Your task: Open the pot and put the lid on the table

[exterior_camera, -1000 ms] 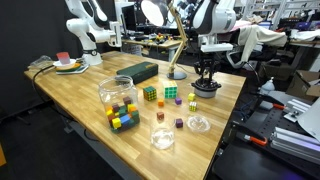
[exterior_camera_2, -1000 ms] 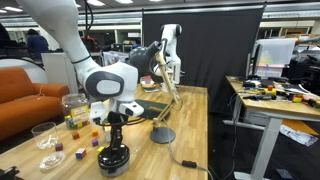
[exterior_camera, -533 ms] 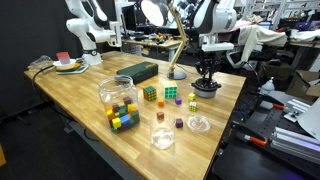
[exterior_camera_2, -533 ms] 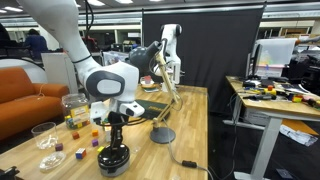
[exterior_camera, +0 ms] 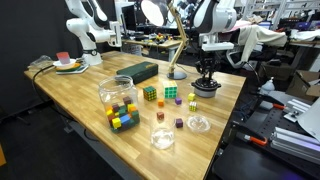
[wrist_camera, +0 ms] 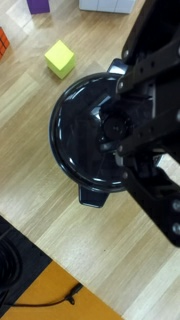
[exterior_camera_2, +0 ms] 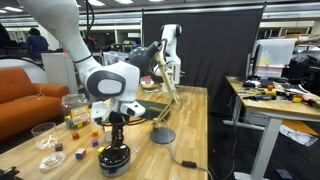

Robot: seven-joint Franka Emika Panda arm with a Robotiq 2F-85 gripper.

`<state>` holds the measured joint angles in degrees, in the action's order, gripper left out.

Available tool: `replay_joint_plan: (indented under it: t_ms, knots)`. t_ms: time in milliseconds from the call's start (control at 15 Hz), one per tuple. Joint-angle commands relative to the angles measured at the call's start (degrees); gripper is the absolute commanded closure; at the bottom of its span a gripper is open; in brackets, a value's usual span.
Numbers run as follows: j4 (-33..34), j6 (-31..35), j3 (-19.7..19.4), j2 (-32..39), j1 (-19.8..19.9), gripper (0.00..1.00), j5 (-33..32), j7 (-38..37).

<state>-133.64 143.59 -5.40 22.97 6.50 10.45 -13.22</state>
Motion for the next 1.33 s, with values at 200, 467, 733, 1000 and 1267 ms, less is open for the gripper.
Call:
replay_joint_plan:
  t_ms: [200, 467, 733, 1000, 1267]
  knots:
    - [-0.1, -0.7, -0.5, -2.5, 0.1, 0.92, 0.2, 1.4]
    - [-0.8, -0.3, -0.7, -5.6, 0.2, 0.92, 0.3, 1.5]
    - [-1.7, 3.5, -3.1, -7.5, -0.7, 0.92, -2.0, -3.4]
    - [-0.6, 5.8, -6.8, -7.1, 0.5, 0.92, -1.3, -8.5]
    - [-0.2, 6.9, -10.4, -4.7, 0.5, 0.92, -1.9, -13.9]
